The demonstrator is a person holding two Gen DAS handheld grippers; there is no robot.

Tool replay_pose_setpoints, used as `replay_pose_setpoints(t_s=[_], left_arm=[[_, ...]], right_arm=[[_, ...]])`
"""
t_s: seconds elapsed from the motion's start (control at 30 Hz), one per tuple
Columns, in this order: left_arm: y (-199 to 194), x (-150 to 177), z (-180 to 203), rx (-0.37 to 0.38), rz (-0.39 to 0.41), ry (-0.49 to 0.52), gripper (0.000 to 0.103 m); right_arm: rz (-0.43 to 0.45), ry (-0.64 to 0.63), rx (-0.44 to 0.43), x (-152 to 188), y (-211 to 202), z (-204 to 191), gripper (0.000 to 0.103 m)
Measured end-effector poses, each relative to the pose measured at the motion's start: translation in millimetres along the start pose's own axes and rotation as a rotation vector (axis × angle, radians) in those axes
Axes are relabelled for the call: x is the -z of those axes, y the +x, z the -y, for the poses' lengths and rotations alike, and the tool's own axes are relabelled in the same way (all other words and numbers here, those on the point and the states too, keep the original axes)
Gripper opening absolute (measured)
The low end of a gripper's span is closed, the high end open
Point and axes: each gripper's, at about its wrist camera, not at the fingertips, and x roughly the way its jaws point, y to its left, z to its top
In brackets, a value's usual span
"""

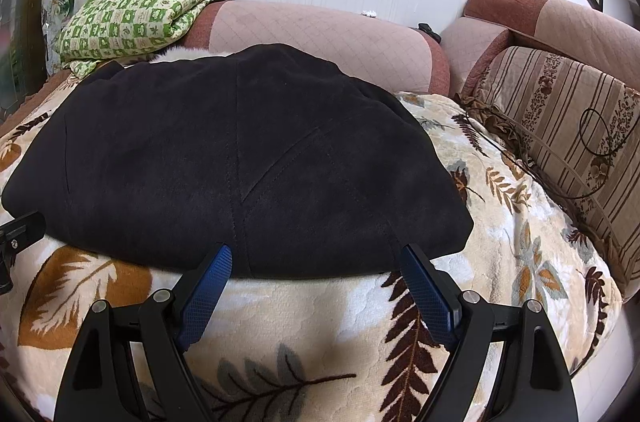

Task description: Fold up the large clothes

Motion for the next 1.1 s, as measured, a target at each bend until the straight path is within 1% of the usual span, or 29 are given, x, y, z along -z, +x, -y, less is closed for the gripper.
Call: replay_pose_setpoints(t_s=[1.1], left_arm=[[4.8, 3.3, -4.6, -0.009, -0.022, -0.004, 0.1]], right_arm=[[0.0, -0.002, -0.002, 0.2, 0.1, 0.2, 0.089]])
